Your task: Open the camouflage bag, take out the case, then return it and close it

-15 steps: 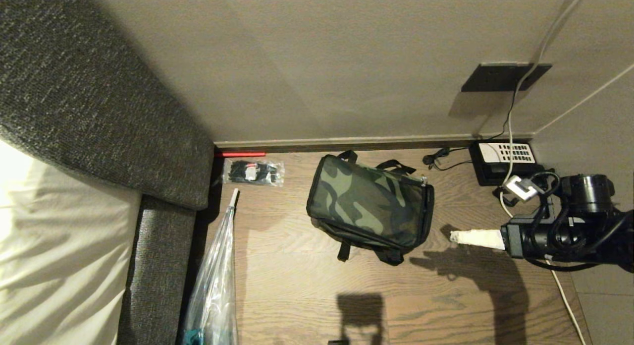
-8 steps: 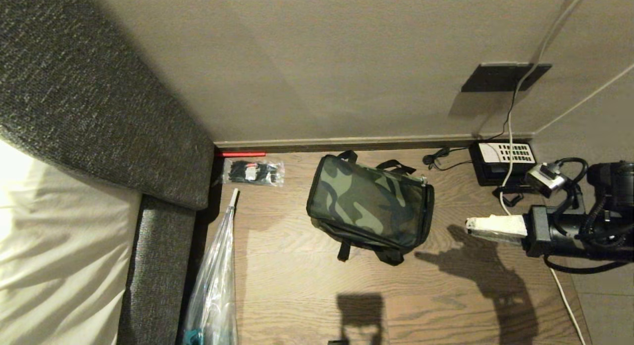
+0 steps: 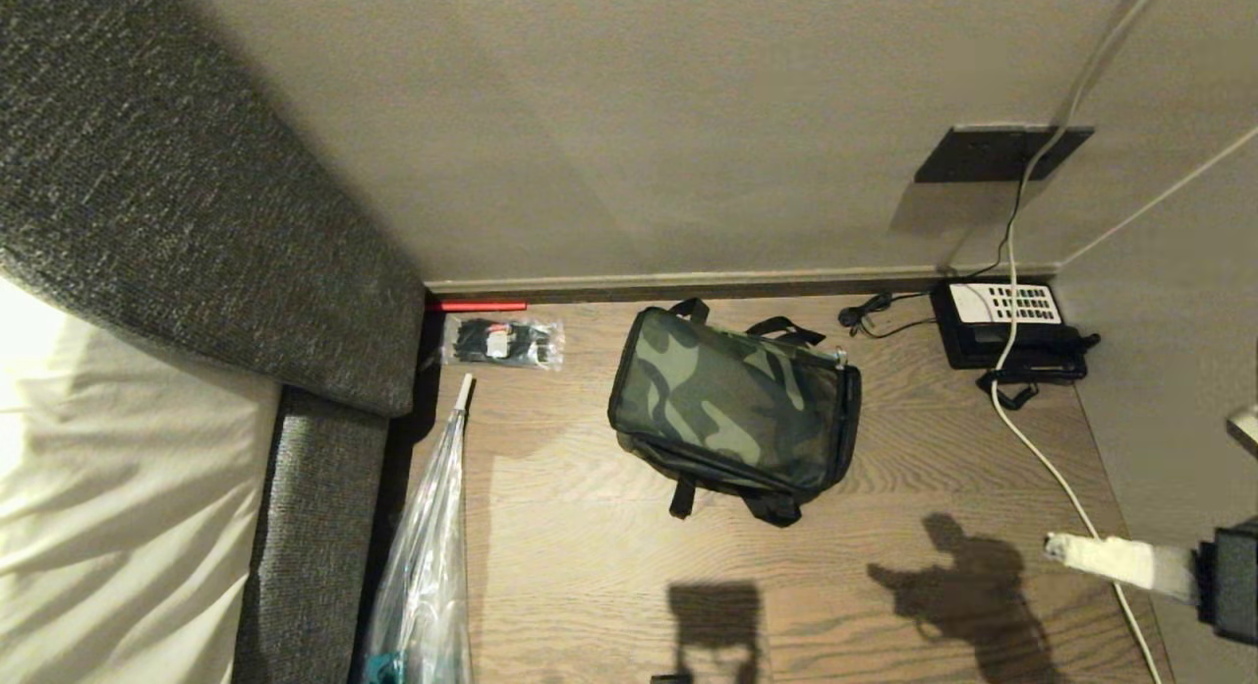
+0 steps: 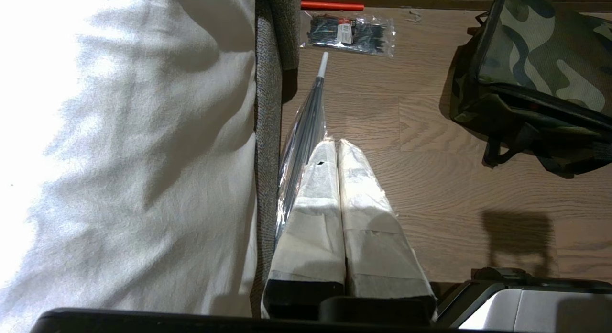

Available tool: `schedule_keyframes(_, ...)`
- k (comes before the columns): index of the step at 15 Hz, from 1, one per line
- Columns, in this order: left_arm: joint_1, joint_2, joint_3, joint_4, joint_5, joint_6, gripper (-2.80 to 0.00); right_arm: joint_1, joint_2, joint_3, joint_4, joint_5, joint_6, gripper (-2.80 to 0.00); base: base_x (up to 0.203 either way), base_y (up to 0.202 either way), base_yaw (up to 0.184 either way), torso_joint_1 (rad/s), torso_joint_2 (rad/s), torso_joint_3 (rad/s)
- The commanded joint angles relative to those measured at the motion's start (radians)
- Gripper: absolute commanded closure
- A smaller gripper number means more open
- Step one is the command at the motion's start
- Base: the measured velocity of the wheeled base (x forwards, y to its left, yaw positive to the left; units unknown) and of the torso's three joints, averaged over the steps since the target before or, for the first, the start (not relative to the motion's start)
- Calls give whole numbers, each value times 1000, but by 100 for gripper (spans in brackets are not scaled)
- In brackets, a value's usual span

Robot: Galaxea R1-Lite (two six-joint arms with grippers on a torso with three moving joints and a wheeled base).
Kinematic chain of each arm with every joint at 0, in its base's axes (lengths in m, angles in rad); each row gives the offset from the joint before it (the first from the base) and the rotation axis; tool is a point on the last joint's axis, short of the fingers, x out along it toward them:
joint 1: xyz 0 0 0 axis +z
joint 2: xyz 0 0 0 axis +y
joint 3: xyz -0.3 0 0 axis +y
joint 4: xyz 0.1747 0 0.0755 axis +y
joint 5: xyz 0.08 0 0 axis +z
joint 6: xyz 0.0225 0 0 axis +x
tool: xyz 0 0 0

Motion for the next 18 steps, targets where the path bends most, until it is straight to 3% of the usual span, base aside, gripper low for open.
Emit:
schedule_keyframes(1,0,-2,-1,0,0,0,0,15,-322,22,136,-131,-44,0,0,0,0,0,0,0)
schedule_keyframes(6,0,-2,-1,0,0,-1,0,56,-799,142,385,-395,-190,0,0,0,0,0,0,0)
schedule_keyframes(8,0,-2,1,0,0,-1,0,79,-886,256,350,-501,-230,0,0,0,0,0,0,0)
schedule_keyframes(9,0,-2,-1,0,0,0,0,87,-899,292,266,-561,-235,0,0,0,0,0,0,0)
schedule_keyframes(12,0,-2,-1,0,0,-1,0,90,-963,303,246,-581,-237,0,0,0,0,0,0,0)
schedule_keyframes(14,0,-2,0,0,0,0,0,90,-997,310,241,-607,-284,0,0,0,0,0,0,0)
schedule_keyframes(16,0,-2,-1,0,0,-1,0,90,-998,336,215,-749,-289,0,0,0,0,0,0,0)
schedule_keyframes(18,0,-2,1,0,0,-1,0,90,-1024,388,122,-722,-265,0,0,0,0,0,0,0)
